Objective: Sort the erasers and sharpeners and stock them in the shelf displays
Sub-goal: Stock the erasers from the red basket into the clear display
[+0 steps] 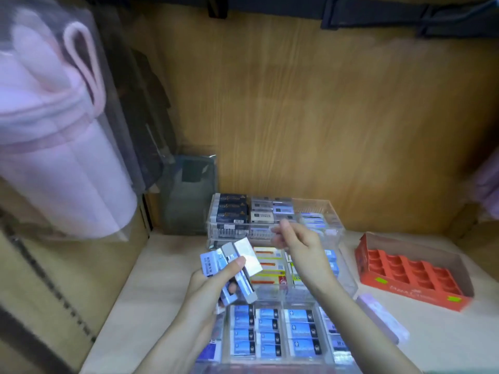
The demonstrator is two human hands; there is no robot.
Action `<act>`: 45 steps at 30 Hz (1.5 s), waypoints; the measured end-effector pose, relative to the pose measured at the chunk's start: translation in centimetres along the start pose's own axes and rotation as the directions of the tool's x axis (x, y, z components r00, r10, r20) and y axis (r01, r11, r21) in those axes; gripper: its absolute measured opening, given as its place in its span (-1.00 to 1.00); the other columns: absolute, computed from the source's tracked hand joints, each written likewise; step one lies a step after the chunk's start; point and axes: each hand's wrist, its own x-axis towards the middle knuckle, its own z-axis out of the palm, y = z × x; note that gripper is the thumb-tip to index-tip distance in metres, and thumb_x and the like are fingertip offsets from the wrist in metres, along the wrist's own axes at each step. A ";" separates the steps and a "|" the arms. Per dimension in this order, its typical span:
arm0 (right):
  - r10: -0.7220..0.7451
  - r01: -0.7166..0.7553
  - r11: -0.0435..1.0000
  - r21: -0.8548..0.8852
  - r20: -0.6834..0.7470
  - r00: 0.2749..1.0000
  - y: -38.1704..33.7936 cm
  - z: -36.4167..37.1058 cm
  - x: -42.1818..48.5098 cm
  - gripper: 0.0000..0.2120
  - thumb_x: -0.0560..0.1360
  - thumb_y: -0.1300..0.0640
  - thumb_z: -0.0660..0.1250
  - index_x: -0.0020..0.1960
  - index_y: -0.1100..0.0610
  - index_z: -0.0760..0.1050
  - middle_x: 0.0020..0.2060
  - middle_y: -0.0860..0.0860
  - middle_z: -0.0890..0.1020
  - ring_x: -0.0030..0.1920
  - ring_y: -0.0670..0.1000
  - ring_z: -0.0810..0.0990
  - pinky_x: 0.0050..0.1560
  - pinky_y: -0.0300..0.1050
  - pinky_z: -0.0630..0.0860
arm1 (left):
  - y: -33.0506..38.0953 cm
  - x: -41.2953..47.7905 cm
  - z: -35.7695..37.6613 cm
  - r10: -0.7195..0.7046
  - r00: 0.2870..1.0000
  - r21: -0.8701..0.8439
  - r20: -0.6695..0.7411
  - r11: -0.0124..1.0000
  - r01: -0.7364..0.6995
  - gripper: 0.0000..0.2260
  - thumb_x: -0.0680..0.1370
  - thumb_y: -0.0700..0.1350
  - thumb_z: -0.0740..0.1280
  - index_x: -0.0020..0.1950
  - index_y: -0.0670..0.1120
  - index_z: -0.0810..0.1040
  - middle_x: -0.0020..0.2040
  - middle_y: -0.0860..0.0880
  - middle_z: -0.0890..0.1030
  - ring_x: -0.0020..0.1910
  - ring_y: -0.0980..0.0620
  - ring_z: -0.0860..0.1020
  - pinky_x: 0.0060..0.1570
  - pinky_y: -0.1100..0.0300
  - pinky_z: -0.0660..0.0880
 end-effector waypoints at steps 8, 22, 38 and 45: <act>0.195 -0.241 0.946 0.217 0.213 0.957 -1.5 1.0 -9.3 -0.93 0.49 0.27 0.35 -0.14 0.13 0.53 -0.32 0.05 0.58 -0.32 -0.08 0.60 -0.29 -0.29 0.45 | -1.0 -4.1 -0.9 -0.030 0.998 0.116 0.048 0.993 0.024 -0.88 0.44 -0.11 0.43 -0.10 -0.12 0.57 -0.49 0.04 0.45 -0.51 0.14 0.37 -0.52 0.36 0.34; 0.303 -0.337 0.899 0.279 0.160 0.940 0.1 -1.1 -13.6 -0.90 0.46 0.31 0.38 -0.05 0.22 0.50 -0.32 0.11 0.62 -0.37 -0.06 0.56 -0.30 -0.28 0.50 | -3.6 -5.9 -1.9 -0.088 0.988 0.248 0.123 0.967 0.055 -0.68 0.32 0.04 0.46 -0.12 -0.20 0.65 -0.28 -0.11 0.53 -0.45 0.11 0.36 -0.29 0.15 0.29; 0.424 -0.399 0.867 0.300 -0.021 0.905 2.8 -3.8 -12.3 -0.77 0.39 0.31 0.45 -0.25 0.14 0.40 -0.48 0.01 0.55 -0.41 -0.04 0.49 -0.37 -0.27 0.47 | -4.8 -5.3 -1.3 -0.127 0.978 0.292 0.166 0.954 0.075 -0.67 0.30 0.13 0.53 -0.17 -0.11 0.69 -0.23 -0.18 0.52 -0.43 0.07 0.37 -0.13 0.03 0.31; 0.093 -0.117 0.972 -0.205 -0.121 0.988 3.0 -9.3 -2.7 -0.87 0.38 0.26 0.48 -0.16 0.12 0.55 -0.36 0.00 0.59 -0.40 -0.15 0.50 -0.29 -0.31 0.42 | -8.5 -0.1 -5.8 -0.110 0.963 0.322 0.247 0.946 0.025 -0.64 0.31 0.13 0.53 -0.23 -0.16 0.59 -0.49 0.00 0.45 -0.42 0.05 0.40 -0.31 0.20 0.43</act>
